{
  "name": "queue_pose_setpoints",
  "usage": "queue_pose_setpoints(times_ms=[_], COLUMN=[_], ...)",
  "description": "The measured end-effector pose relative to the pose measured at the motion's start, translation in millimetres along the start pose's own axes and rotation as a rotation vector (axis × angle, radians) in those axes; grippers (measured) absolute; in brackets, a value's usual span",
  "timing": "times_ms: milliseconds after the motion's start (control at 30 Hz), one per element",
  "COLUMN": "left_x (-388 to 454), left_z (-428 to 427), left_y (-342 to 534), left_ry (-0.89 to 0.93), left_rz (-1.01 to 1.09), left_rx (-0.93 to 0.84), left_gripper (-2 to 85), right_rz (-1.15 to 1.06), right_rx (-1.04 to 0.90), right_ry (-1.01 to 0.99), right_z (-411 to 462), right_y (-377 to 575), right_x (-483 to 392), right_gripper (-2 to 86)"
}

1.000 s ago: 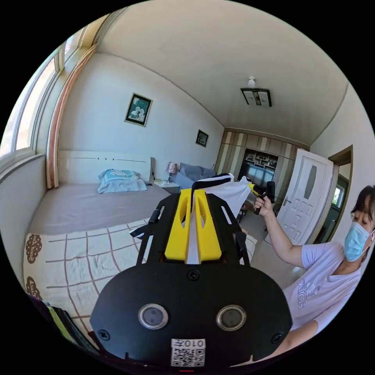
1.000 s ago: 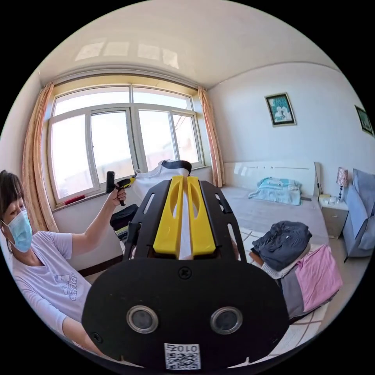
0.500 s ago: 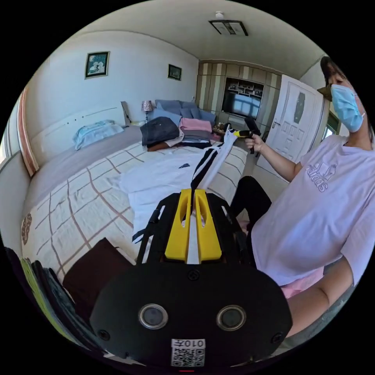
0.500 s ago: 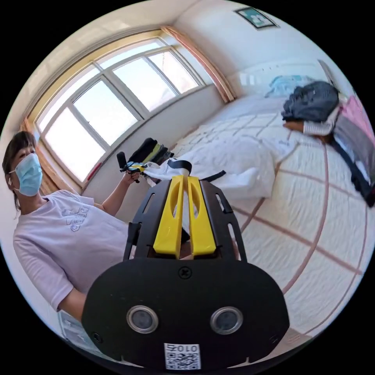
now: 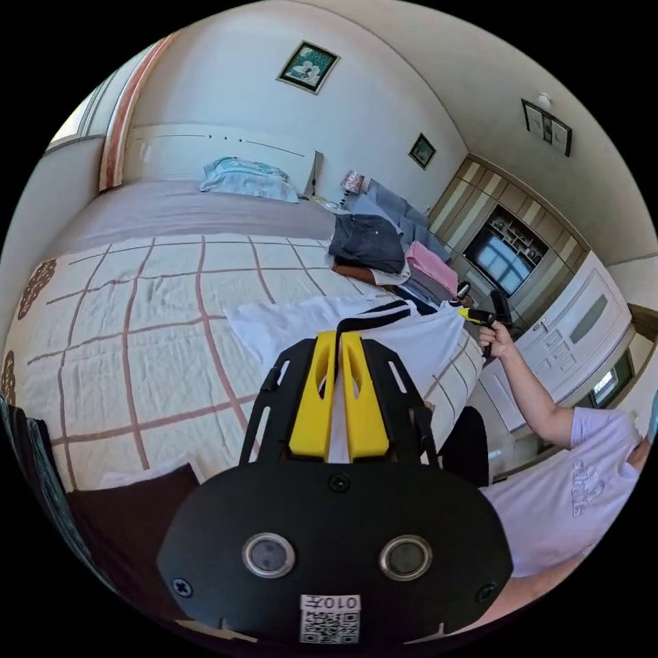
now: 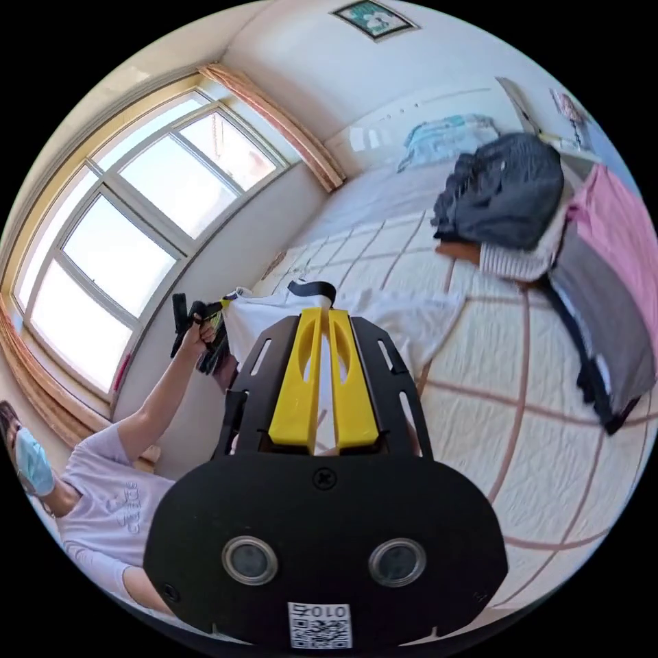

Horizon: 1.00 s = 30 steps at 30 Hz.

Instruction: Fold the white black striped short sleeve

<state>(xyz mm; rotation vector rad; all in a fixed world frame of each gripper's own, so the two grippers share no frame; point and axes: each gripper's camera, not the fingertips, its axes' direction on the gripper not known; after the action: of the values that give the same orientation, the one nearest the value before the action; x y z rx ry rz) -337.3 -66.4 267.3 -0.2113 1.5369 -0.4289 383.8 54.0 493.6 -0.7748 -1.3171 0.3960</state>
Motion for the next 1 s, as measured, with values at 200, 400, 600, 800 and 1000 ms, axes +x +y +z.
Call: queue_pose_setpoints(times_ms=[200, 400, 600, 800, 1000], left_x=[84, 102, 43, 0, 0], left_z=[-149, -213, -133, -72, -93], left_y=[-131, -29, 129, 264, 327], left_ry=[-0.085, 0.004, -0.003, 0.070, 0.062], left_rz=[0.271, 0.494, 0.356, 0.219, 0.218], left_rx=[0.289, 0.294, 0.037, -0.152, -0.105], left_gripper=[-0.2, -0.2, -0.2, -0.2, -0.1], right_rz=[-0.317, -0.437, -0.257, -0.011, 0.018], right_rx=[0.280, 0.177, -0.123, -0.197, -0.122], right_ry=[-0.013, -0.110, -0.091, -0.171, -0.198], right_z=[-132, -160, -63, -13, -31], right_y=[-85, -4, 115, 242, 301], right_x=[-108, -102, -20, 52, 66], right_gripper=[2.2, 2.6, 2.9, 3.2, 3.4])
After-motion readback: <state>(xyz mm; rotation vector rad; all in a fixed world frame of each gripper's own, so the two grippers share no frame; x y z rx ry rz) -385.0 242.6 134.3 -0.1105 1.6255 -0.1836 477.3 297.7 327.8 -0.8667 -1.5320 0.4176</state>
